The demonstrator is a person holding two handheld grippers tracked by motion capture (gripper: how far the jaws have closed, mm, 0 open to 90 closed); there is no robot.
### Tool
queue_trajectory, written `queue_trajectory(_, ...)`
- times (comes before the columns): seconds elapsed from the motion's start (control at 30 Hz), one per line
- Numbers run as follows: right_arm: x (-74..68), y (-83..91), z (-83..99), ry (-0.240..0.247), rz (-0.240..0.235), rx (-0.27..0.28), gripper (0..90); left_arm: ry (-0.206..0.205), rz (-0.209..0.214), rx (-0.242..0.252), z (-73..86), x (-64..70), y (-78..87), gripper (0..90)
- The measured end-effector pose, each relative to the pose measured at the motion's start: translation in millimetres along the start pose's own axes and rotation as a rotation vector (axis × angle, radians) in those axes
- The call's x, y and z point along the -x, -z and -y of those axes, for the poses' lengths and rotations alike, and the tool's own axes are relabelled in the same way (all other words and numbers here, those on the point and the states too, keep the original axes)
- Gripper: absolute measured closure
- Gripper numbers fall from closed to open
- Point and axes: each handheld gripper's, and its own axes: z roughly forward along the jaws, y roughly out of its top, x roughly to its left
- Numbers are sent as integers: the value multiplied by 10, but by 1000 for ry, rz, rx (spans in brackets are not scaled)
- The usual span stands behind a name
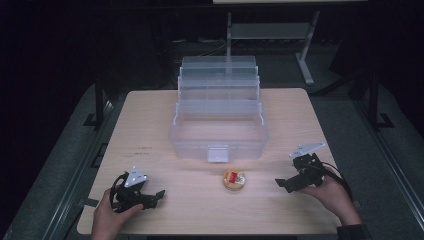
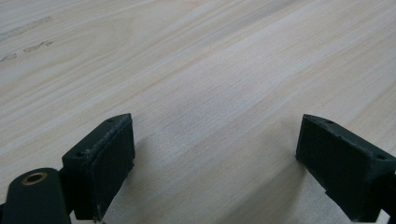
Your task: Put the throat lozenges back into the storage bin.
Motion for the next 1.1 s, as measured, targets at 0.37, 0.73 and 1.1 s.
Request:
queue_trajectory(0.37,-44,-42,-116,37,-12,-18,0,0,0,0,0,0,0,107)
queue_trajectory(0.73,-115,-86,-239,68,-33,-32,0,0,0,0,0,0,0,107)
queue_trajectory(1.1,-194,-136,-362,96,-50,-39,0,0,0,0,0,0,0,107)
